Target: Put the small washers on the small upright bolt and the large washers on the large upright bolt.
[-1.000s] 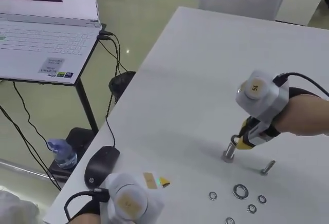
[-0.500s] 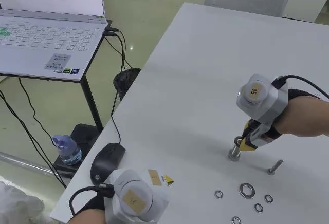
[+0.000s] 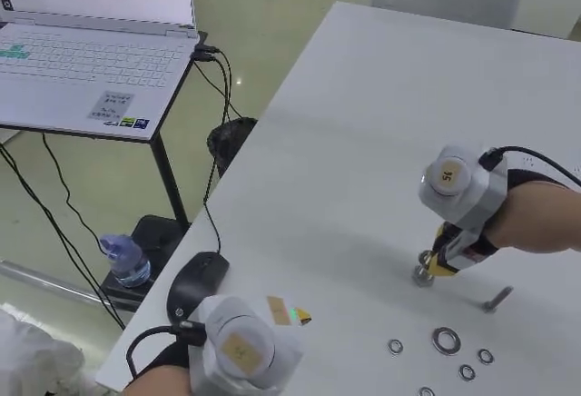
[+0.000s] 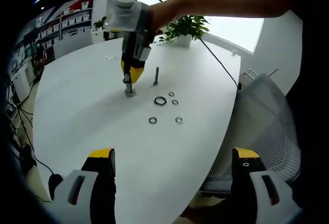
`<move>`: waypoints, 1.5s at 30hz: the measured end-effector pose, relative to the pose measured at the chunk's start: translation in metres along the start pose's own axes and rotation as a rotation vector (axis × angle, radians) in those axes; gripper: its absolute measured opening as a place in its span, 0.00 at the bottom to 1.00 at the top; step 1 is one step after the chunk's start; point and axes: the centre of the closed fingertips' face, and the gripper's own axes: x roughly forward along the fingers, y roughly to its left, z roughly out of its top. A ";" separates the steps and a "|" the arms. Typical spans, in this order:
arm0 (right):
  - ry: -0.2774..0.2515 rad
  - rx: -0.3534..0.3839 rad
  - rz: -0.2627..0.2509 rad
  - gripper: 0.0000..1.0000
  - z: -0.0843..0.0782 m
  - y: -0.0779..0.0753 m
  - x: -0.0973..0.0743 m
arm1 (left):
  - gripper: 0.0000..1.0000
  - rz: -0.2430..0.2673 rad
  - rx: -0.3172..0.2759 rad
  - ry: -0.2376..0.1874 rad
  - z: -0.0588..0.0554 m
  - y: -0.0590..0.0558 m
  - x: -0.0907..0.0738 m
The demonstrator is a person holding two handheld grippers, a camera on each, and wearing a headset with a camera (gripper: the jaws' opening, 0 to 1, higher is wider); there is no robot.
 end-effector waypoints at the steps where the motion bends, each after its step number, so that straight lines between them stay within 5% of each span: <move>1: 0.005 -0.005 0.000 0.22 0.000 0.000 0.001 | 0.94 0.000 -0.001 0.000 0.000 0.000 0.000; 24: 0.034 0.017 0.004 0.22 -0.010 -0.010 0.030 | 0.92 -0.006 -0.009 0.012 -0.006 -0.003 0.004; 37: 0.033 0.027 -0.017 0.23 -0.011 -0.012 0.032 | 0.95 0.030 0.018 -0.043 0.014 0.004 0.002; 45: 0.029 0.023 -0.018 0.24 -0.011 -0.010 0.031 | 0.94 0.043 0.028 -0.046 0.014 0.004 0.002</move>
